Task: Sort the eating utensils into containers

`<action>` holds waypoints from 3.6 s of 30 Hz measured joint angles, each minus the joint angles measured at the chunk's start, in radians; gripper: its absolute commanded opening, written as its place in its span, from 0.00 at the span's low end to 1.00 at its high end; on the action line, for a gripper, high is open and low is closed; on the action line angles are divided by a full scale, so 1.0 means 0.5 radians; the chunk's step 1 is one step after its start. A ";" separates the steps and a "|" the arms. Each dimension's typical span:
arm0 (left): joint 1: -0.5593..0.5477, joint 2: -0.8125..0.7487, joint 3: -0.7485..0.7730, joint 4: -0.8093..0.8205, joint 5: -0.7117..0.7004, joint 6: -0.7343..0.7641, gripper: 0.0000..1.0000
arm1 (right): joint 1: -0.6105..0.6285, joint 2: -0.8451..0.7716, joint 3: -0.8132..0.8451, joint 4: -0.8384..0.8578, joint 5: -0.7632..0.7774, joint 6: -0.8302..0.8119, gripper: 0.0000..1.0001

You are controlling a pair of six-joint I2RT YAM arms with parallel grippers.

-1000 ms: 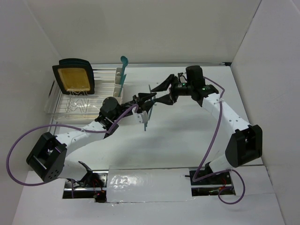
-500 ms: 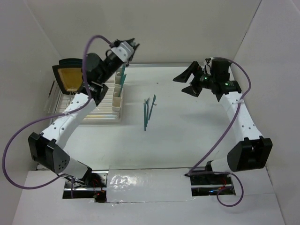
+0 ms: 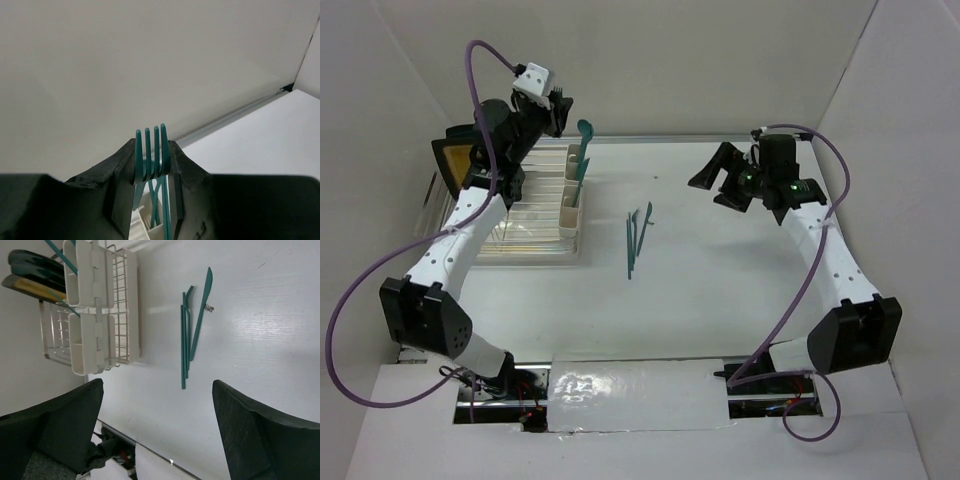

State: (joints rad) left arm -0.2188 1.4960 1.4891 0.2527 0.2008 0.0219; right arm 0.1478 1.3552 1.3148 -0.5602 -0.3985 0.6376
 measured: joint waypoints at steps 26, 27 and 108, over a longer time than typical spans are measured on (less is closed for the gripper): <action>0.038 0.052 -0.001 -0.420 -0.069 -0.219 0.37 | 0.010 0.544 0.175 -0.004 0.087 -0.150 0.97; 0.040 0.005 -0.024 -0.422 -0.069 -0.225 0.37 | 0.010 0.546 0.175 -0.005 0.087 -0.151 0.97; -0.021 -0.999 -0.831 -0.655 0.063 -0.262 0.91 | 0.764 1.827 0.923 0.257 0.648 -0.583 0.00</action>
State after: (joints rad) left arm -0.2295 0.9966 1.0737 -0.0750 0.2325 -0.1093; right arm 0.5301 2.2688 1.7763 -0.4316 -0.0746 0.3462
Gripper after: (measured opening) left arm 0.904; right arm 0.020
